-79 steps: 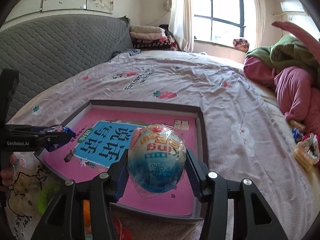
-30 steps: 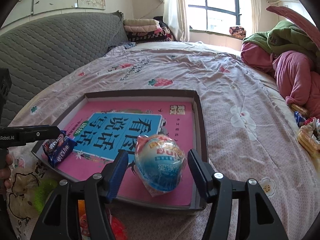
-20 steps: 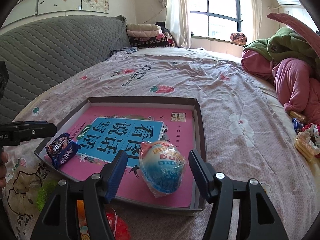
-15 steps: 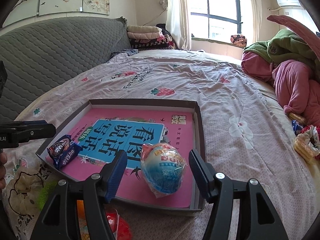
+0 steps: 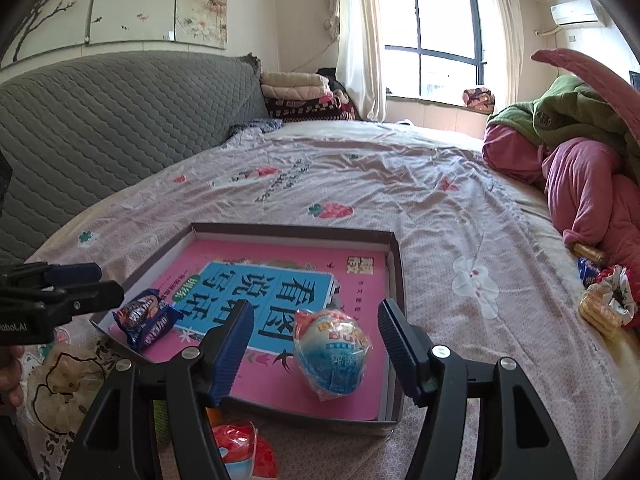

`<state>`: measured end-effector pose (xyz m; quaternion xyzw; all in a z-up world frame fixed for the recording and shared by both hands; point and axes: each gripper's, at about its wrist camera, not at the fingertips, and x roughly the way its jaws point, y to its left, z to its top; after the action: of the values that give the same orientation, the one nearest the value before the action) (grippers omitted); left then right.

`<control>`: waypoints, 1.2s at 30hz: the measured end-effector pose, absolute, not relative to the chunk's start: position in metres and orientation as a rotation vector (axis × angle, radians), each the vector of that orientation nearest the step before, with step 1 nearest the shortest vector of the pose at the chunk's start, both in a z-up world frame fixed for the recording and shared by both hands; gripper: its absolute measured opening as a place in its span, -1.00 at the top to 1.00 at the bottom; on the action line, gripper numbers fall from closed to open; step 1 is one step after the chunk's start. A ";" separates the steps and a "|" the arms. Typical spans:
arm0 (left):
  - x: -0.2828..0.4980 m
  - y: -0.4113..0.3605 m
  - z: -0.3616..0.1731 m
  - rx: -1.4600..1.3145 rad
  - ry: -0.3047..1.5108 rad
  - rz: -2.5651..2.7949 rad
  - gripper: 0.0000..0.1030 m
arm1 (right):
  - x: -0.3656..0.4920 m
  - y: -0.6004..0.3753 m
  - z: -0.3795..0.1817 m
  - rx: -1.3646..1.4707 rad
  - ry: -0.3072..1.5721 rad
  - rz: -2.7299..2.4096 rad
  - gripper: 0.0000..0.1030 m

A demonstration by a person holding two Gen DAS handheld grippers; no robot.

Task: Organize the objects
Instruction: 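Release the cookie packet into the box while right tool releases the toy egg there, then move the left tool to the cream scrunchie and close on it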

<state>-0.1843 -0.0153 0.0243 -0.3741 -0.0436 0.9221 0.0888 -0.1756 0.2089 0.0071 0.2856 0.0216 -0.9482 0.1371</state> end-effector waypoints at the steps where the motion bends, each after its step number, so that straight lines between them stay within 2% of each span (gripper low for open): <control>1: -0.182 -0.015 0.025 -1.109 -0.122 2.749 -0.35 | -0.174 0.209 0.009 0.816 0.062 -2.745 -0.25; 10: -0.167 -0.016 0.032 -1.082 -0.069 2.797 -0.35 | -0.163 0.204 0.013 0.777 0.081 -2.738 -0.29; 36: -0.113 -0.049 0.013 -1.165 -0.099 2.906 -0.35 | -0.105 0.198 0.025 0.650 0.111 -2.785 -0.29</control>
<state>-0.1132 -0.0493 0.0129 -0.3720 -0.0315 0.9277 0.0047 -0.1054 0.1978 0.0249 0.2248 0.0384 -0.9636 0.1395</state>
